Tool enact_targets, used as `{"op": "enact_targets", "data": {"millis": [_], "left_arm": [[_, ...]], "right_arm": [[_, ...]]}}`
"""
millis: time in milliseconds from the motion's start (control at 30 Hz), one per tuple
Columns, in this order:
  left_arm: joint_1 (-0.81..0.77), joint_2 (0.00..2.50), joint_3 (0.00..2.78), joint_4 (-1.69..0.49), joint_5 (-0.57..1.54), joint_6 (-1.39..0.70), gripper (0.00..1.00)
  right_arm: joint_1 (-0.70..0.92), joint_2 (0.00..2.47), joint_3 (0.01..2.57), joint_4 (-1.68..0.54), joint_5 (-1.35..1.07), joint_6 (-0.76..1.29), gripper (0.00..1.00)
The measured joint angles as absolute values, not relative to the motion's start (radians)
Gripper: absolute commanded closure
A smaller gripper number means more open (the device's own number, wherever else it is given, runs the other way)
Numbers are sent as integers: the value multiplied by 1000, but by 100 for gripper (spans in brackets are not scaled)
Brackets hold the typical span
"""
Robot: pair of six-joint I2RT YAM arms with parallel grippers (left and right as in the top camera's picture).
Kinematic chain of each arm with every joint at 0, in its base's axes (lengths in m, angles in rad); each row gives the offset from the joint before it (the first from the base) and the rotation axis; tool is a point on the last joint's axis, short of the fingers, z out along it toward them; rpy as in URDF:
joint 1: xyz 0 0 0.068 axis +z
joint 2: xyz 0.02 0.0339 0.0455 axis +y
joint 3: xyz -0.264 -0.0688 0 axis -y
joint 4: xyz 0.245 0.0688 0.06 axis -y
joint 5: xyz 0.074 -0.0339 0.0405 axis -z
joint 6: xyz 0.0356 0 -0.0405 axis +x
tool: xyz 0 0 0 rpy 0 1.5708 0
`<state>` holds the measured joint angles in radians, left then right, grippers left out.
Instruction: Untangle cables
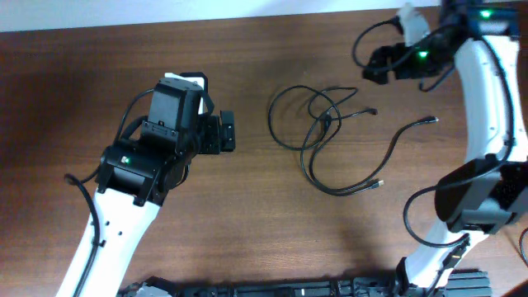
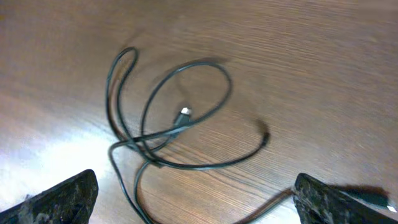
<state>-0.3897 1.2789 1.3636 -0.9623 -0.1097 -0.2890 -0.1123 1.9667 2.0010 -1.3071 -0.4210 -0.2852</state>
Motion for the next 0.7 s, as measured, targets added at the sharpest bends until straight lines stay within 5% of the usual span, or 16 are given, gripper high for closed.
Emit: {"op": "enact_targets", "data": {"millis": [700], "left_arm": [[-390,1279,1364,-962,-110,-289,1]], "right_arm": [[-24,1998,1619,-1214,-496,-476,3]]}}
